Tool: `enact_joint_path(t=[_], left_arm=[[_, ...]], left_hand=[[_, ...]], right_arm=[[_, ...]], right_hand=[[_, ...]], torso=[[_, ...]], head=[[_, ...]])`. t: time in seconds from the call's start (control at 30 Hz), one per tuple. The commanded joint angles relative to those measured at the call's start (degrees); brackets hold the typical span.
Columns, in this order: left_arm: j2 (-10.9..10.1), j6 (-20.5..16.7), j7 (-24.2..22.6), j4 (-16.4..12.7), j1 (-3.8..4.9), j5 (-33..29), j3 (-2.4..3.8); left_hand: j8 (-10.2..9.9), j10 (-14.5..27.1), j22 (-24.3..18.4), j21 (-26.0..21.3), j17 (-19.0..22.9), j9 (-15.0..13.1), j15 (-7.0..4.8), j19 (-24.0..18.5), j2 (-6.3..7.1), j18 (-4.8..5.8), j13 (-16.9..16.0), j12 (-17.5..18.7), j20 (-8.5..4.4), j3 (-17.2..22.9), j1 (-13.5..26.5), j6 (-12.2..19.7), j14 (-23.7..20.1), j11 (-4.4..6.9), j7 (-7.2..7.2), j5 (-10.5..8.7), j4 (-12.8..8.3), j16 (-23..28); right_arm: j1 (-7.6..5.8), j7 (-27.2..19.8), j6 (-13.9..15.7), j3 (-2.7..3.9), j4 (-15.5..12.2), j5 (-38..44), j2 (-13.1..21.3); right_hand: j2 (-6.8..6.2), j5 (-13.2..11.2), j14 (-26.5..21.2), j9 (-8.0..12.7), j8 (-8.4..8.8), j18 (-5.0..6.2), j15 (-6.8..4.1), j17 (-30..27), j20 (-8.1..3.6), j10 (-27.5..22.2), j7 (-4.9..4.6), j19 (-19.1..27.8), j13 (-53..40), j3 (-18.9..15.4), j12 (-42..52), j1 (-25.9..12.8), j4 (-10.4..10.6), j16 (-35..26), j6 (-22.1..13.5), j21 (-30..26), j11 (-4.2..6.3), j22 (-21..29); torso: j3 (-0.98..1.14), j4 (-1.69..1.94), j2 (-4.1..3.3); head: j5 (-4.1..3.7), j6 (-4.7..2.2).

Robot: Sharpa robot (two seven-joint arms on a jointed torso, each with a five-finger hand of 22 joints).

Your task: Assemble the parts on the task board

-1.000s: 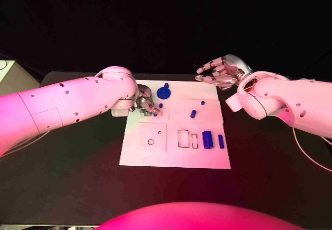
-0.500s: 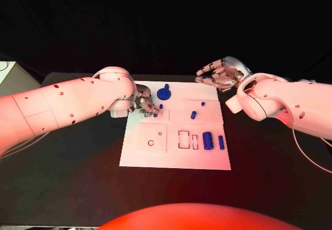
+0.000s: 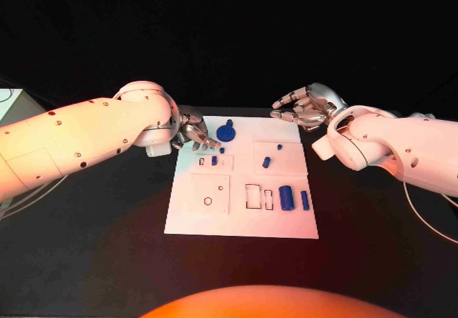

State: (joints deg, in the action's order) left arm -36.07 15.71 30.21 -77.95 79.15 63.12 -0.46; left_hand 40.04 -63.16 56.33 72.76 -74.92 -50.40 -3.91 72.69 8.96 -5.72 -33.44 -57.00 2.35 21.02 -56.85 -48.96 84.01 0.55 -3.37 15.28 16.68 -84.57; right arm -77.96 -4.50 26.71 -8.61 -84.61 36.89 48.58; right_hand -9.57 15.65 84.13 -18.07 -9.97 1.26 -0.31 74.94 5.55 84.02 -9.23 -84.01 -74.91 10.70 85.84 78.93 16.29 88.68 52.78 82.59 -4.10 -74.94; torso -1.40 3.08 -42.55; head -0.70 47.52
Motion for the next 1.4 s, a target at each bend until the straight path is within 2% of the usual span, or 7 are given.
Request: enact_joint_path(t=[0.03, 0.17, 0.33, 0.53, 0.67, 1.1, 1.4], left_arm=[[-0.7, -1.7, -1.0, 0.2, 0.36, -5.2, 0.76], [-1.4, -3.0, -1.5, 1.9, 0.72, -7.7, 1.51], [-1.6, -3.9, -2.1, 4.4, 0.96, -7.5, 1.86], [-0.1, -5.1, -3.7, 8.6, 1.07, -7.8, 1.95], [1.6, -4.8, -4.3, 12.1, 1.17, -8.0, 1.95], [8.0, -2.4, -5.5, 22.6, 1.09, -7.9, 0.9], [9.8, -0.7, -5.3, 25.8, 1.01, -7.3, 0.24]], left_hand=[[-2.3, 2.6, -4.3, -2.9, -4.8, 1.6, 1.11, -2.5, -0.71, -1.72, 1.2, 1.3, 0.96, 0.0, -2.9, 2.1, 1.3, -1.23, -1.35, 0.45, 0.0, 2.7], [-4.5, 4.3, -7.5, -5.1, -2.8, 3.7, 1.93, -4.2, -0.66, -2.29, 2.0, 2.4, 1.74, 0.0, -4.8, 3.5, 0.2, -2.2, -2.47, 0.5, 0.0, 4.3], [-4.8, 4.6, -7.6, -5.3, -2.7, 4.1, 2.14, -4.2, 0.0, -2.32, 2.2, 2.6, 1.93, -0.4, -5.0, 3.6, 0.1, -2.43, -2.69, 0.41, 0.0, 4.4], [-6.0, 5.6, -8.6, -6.1, -1.4, 5.4, 2.61, -4.5, 0.32, -2.48, 2.7, 3.1, 2.24, -1.0, -5.2, 4.8, -0.6, -3.0, -3.34, 0.43, 0.1, 5.4], [-6.5, 5.5, -8.4, -6.0, -1.5, 6.0, 2.77, -4.4, 0.19, -2.43, 2.8, 3.1, 2.38, -1.1, -5.2, 5.3, -0.5, -3.19, -3.58, 0.43, 0.1, 5.2], [-6.7, 5.5, -7.1, -5.3, -2.7, 6.3, 2.84, -3.6, -0.04, -2.19, 2.8, 3.0, 2.45, -1.1, -5.4, 5.3, 0.1, -3.25, -3.65, 0.43, 0.1, 4.2], [-6.8, 5.4, -6.3, -4.8, -3.3, 6.6, 2.9, -3.1, -0.23, -2.04, 2.8, 2.8, 2.54, -1.2, -5.2, 5.1, 0.5, -3.3, -3.68, 0.31, 0.1, 3.7]], right_arm=[[0.04, -0.9, -0.1, 0.02, 0.6, -0.2, 0.0], [0.04, -1.7, 0.1, 0.02, 1.6, -0.7, 0.0], [0.04, -2.4, 0.3, 0.02, 2.6, -1.0, 0.1], [0.03, -2.7, 0.4, 0.02, 2.8, -1.2, 0.3], [0.02, -2.7, 0.5, 0.02, 2.7, -1.1, 0.4], [-0.04, -2.6, 0.5, 0.03, 2.1, -1.0, 0.5], [-0.14, -2.6, 0.5, 0.04, 1.4, -0.9, 0.7]], right_hand=[[-0.09, -0.1, 5.0, 0.1, -0.4, 0.89, 0.24, 11.9, 0.15, 1.9, 0.07, -2.6, -11.3, 0.2, -0.4, -0.6, 0.2, -0.4, -0.5, -0.5, -0.23, -8.4], [-0.09, -0.1, 5.0, 0.1, -0.4, 0.95, 0.24, 11.7, 0.15, 1.7, 0.07, -2.5, -11.1, 0.3, -0.6, -0.7, 0.2, -0.4, -0.5, -0.7, -0.23, -8.2], [-0.22, 0.1, 4.7, 0.0, -0.43, 1.16, 0.22, 10.8, 0.14, 1.3, 0.09, -2.1, -10.8, 0.3, -1.0, -0.7, 0.1, -0.9, -0.5, -1.5, -0.21, -7.5], [-0.21, 0.2, 4.7, 0.0, -0.45, 1.17, 0.21, 10.8, 0.14, 1.3, 0.09, -2.1, -10.7, 0.3, -1.1, -0.7, 0.1, -1.0, -0.5, -1.6, -0.2, -7.5], [-0.21, 0.2, 4.7, 0.0, -0.45, 1.17, 0.21, 10.8, 0.14, 1.3, 0.09, -2.1, -10.7, 0.3, -1.1, -0.7, 0.1, -1.0, -0.5, -1.6, -0.2, -7.5], [-0.15, 0.4, 4.7, 0.0, -0.47, 1.18, 0.2, 10.7, 0.13, 1.2, 0.1, -2.1, -10.7, 0.4, -1.2, -0.8, 0.1, -1.0, -0.6, -1.6, -0.18, -7.4], [-0.15, 0.4, 4.7, 0.0, -0.47, 1.18, 0.2, 10.7, 0.13, 1.2, 0.1, -2.1, -10.7, 0.4, -1.2, -0.8, 0.1, -1.0, -0.6, -1.6, -0.18, -7.4]], torso=[[0.06, 0.02, -0.03], [0.05, 0.01, -0.04], [-0.05, 0.0, -0.19], [-0.07, 0.04, -0.29], [-0.08, -0.08, -0.35], [-0.21, -0.38, -0.9], [-0.25, -0.43, -1.17]], head=[[0.13, -0.5], [0.18, -0.99], [0.25, -1.52], [0.53, -2.63], [0.74, -2.95], [1.11, -3.61], [1.16, -3.72]])
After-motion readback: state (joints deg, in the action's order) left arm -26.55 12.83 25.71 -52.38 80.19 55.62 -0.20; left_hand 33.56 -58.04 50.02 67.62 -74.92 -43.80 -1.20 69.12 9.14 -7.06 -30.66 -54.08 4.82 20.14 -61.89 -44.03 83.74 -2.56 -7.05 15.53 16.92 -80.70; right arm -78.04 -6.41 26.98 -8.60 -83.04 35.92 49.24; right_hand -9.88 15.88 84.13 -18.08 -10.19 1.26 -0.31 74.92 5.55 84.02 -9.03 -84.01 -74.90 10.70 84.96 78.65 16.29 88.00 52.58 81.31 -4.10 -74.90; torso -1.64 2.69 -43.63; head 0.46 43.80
